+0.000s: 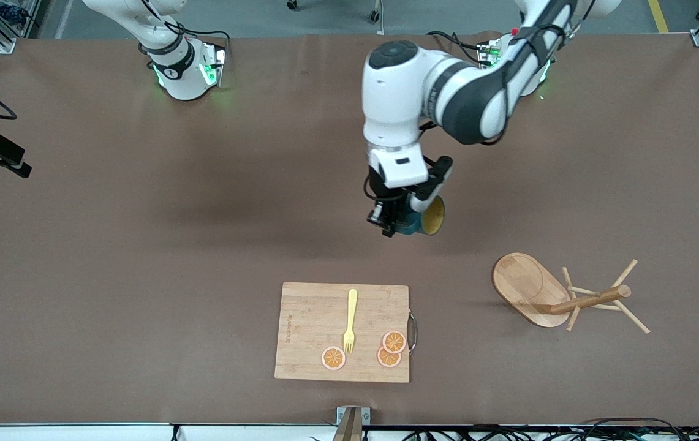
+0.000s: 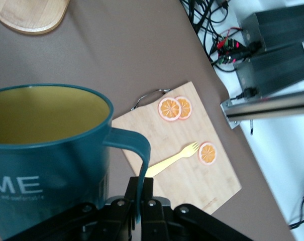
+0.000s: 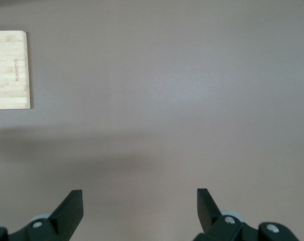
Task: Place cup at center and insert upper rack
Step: 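Lift the mug with the left gripper toward the wooden mug tree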
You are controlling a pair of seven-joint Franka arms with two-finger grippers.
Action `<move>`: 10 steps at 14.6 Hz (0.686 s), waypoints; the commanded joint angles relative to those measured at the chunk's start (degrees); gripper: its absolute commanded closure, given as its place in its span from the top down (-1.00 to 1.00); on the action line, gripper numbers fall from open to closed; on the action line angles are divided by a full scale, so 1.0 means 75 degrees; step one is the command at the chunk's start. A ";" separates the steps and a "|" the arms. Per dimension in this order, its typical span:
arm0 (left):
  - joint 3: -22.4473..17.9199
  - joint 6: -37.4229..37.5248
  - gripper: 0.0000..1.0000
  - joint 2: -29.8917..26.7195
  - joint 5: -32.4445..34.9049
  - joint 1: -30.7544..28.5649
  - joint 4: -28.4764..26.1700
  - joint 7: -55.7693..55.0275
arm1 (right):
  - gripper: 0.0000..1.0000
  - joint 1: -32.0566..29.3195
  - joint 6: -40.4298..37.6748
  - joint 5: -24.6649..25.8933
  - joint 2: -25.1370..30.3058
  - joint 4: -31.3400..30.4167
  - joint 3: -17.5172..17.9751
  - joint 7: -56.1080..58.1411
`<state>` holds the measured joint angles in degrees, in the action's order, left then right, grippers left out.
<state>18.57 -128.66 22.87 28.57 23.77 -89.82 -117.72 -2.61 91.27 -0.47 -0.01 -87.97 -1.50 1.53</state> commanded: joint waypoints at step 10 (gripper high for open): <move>0.0114 -0.1090 -0.99 -0.0530 -0.4098 -0.2148 -0.0352 0.2627 | 1.00 0.0148 -0.0017 -0.0089 0.0048 -0.0002 0.0083 0.0042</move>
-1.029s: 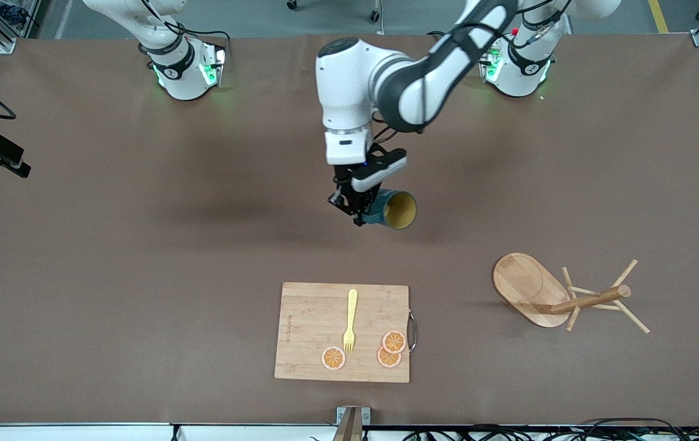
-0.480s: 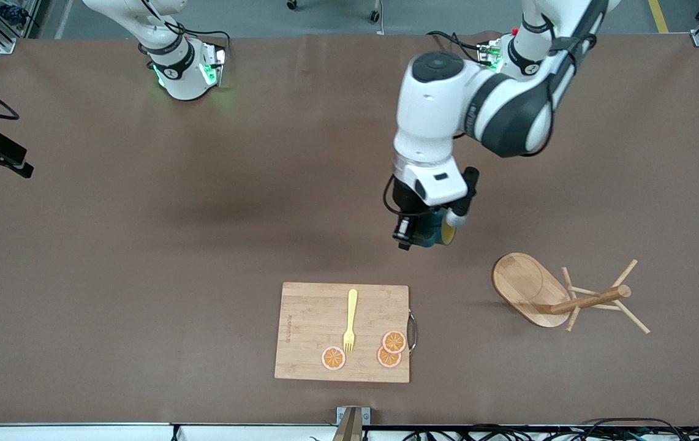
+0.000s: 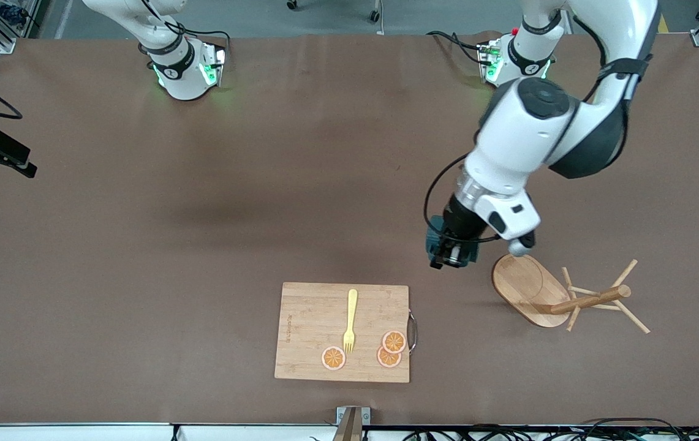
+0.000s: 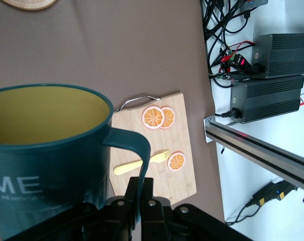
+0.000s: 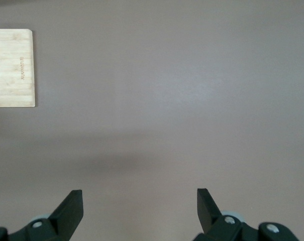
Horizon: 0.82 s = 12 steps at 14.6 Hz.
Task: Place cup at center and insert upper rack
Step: 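Lift the mug with the left gripper toward the wooden mug tree, then hook the mug handle onto a peg of the mug tree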
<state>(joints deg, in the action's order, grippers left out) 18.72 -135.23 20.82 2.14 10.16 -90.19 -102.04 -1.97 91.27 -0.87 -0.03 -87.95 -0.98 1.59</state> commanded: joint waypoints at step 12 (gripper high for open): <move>0.0083 -0.0181 -0.99 -0.0608 -0.5955 -0.2748 -0.1229 0.6488 | 1.00 0.0063 0.0076 -0.0002 0.0062 -0.0086 0.0002 0.0058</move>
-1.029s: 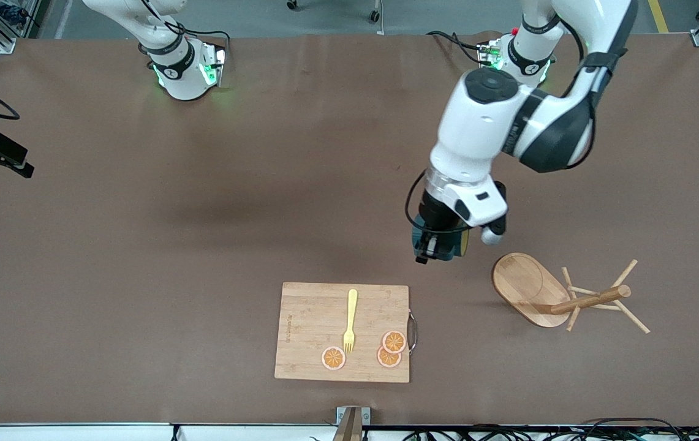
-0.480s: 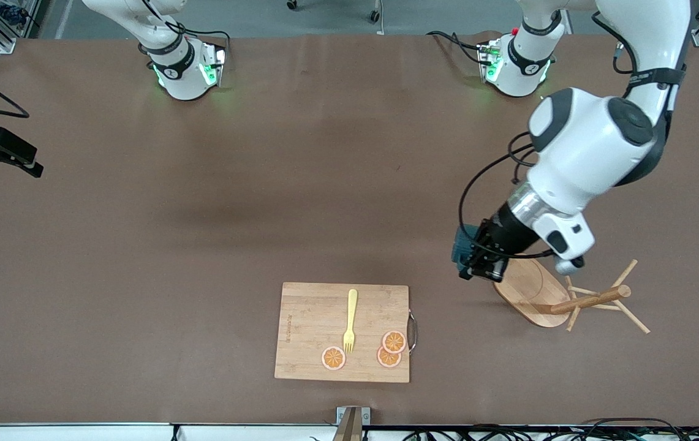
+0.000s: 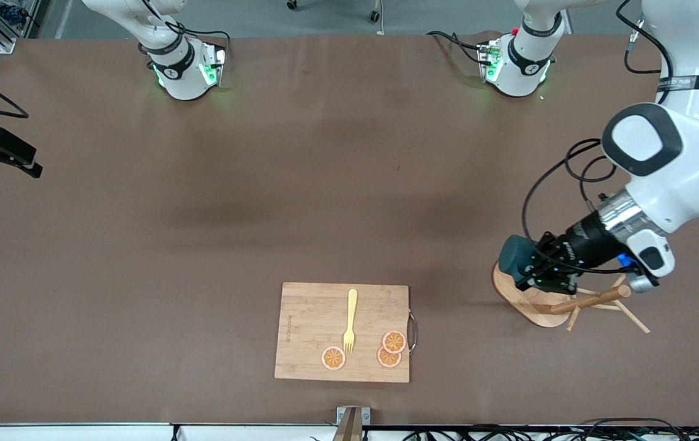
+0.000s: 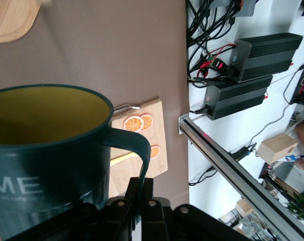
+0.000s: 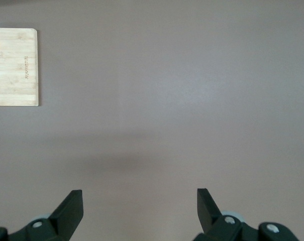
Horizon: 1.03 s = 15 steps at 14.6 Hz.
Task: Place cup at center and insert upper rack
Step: 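Hook the mug handle onto a peg of the mug tree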
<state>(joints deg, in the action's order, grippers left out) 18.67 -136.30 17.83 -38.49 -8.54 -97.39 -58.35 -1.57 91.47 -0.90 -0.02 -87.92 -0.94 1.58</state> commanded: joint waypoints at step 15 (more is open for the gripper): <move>0.0054 -0.0108 -0.98 0.0353 -0.2239 -0.0782 -0.0187 0.2517 | 1.00 0.0105 0.0214 -0.0021 0.0074 -0.0172 -0.0015 0.0035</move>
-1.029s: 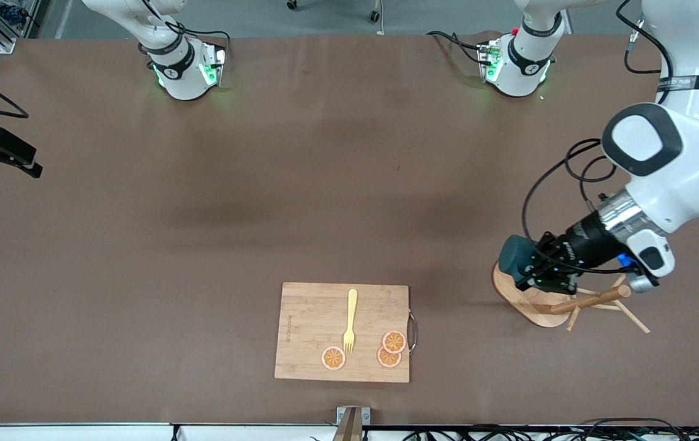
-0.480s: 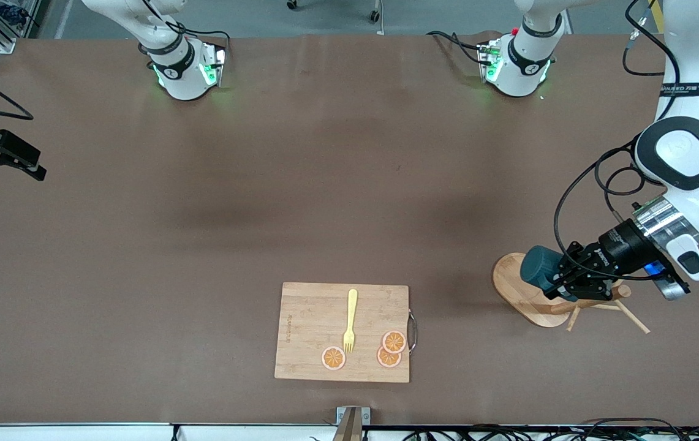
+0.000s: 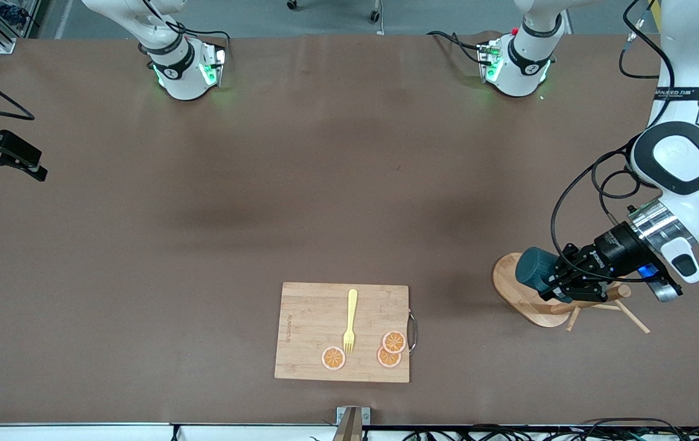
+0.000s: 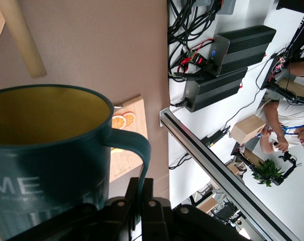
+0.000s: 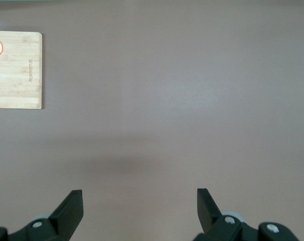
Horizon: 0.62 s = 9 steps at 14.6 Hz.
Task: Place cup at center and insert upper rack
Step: 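Hook the mug handle onto a peg of the mug tree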
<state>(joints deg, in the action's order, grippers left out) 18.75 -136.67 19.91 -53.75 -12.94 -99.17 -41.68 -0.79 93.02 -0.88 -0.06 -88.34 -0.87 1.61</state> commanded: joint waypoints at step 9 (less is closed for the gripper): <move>0.0032 -0.0071 -0.98 0.0638 -0.0216 -0.0571 0.0461 0.0577 | 1.00 0.0001 -0.0097 -0.0035 0.0078 -0.0128 -0.0037 0.0032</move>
<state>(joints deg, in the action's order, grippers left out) 18.58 -136.93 23.34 -53.82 -16.46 -97.37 -38.49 -0.79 92.55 -0.88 -0.06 -88.43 -1.01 1.61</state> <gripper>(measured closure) 0.943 0.000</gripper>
